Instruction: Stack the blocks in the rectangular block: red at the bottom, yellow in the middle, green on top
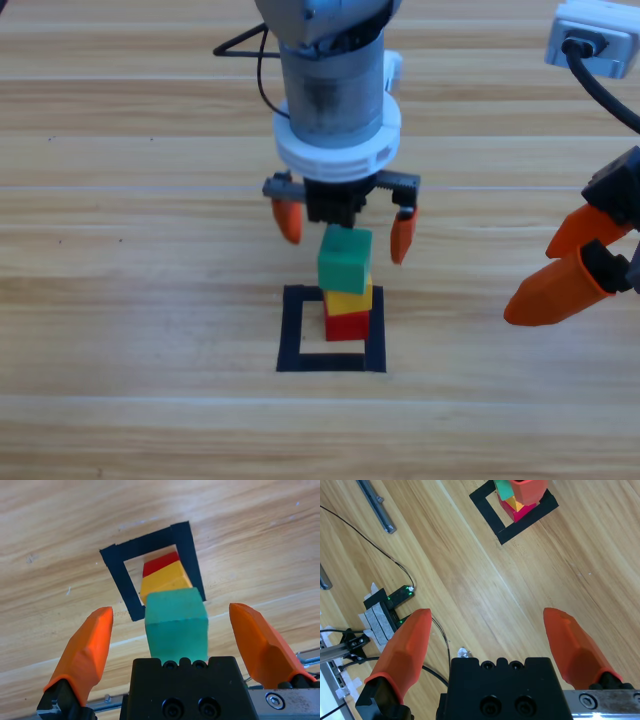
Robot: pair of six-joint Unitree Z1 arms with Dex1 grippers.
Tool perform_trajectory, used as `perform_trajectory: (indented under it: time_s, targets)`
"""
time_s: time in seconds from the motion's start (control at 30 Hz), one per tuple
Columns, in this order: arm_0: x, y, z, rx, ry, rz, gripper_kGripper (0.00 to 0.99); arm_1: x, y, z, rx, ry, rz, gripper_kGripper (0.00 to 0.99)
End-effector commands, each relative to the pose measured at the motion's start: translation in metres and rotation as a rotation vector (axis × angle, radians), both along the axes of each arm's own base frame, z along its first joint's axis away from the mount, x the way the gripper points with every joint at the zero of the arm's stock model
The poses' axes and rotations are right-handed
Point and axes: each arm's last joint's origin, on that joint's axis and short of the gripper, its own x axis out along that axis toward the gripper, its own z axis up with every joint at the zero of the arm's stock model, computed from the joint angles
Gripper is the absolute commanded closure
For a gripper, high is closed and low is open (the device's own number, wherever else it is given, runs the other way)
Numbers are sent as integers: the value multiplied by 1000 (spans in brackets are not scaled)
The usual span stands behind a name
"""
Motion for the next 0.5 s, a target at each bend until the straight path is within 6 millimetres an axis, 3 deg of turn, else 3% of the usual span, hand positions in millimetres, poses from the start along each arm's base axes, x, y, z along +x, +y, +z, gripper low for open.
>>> perform_trajectory:
  time_s: [0.03, 0.13, 0.23, 0.3, 0.43, 0.5]
  targets:
    - [1, 28, 64, -106, -120, 0, 0, -2, -10, -1, 22, -2, -14, 0]
    - [-4, 56, 116, -198, -224, 6, 0, -2, -11, -1, 21, -1, -14, 0]
    - [-21, 99, 176, -290, -351, 21, 0, -2, -11, -2, 18, -2, -16, 0]
    - [-33, 133, 201, -288, -423, 36, 0, -2, -11, -2, 18, -2, -16, 0]
    - [-53, 182, 209, -132, -503, 58, 0, -2, -11, -1, 17, -4, -18, 0]
    - [-68, 197, 201, -66, -527, 70, 0, -3, -12, -1, 18, -7, -19, 0]
